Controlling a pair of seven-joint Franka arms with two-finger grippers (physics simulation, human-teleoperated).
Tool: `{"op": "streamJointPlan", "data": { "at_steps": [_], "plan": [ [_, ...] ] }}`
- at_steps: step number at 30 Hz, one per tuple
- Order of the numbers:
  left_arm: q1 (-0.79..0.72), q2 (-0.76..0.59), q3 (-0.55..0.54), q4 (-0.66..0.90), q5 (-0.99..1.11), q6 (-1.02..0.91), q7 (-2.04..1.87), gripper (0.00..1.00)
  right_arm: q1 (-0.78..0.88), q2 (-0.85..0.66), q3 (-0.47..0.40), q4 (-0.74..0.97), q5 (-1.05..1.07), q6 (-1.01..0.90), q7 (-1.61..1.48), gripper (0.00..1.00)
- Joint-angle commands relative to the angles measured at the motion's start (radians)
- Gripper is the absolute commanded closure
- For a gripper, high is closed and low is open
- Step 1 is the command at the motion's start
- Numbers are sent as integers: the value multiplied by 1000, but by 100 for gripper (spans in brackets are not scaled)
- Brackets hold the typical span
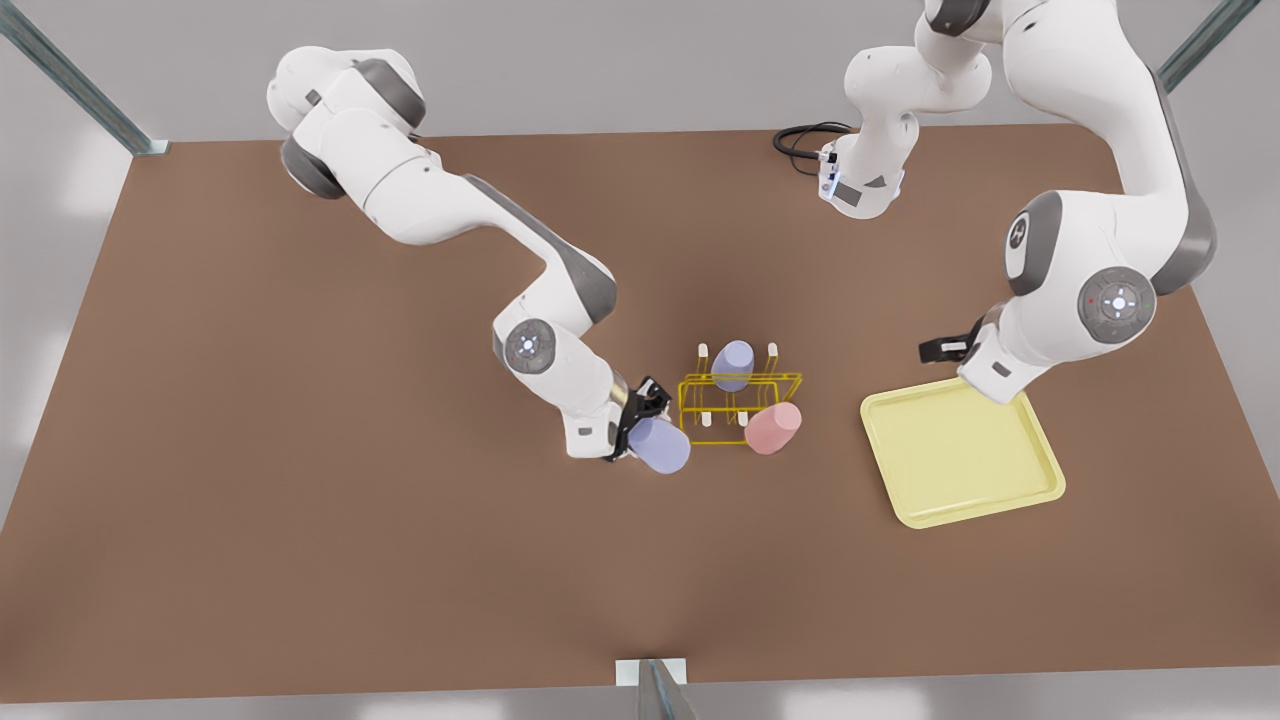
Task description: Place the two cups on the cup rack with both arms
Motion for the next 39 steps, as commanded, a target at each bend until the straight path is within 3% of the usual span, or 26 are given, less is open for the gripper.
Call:
{"op": "streamJointPlan", "data": {
  "at_steps": [1,24,25,26,32,35,38,39],
  "plan": [
    [0,1,-1,2,2,-11,290,0,15,2,0,2,-3,0,52,20],
    [-1,5,1,2,6,-8,290,0,99,81,16,57,14,-3,34,20],
    [-1,5,-1,2,6,-8,290,0,99,81,16,56,14,-3,34,14],
    [-1,5,-1,2,6,-10,290,0,101,81,16,57,14,-5,34,0],
    [-3,5,-1,10,6,-11,289,0,113,90,14,66,11,-5,35,0],
    [-3,5,-1,10,6,-11,290,0,78,44,2,108,8,-195,51,0],
    [-3,5,-1,10,6,-11,290,0,15,-83,-139,95,-180,-676,253,0],
    [-3,5,-1,10,6,-11,290,0,-10,-96,-234,95,-234,-816,310,0]
  ]
}}
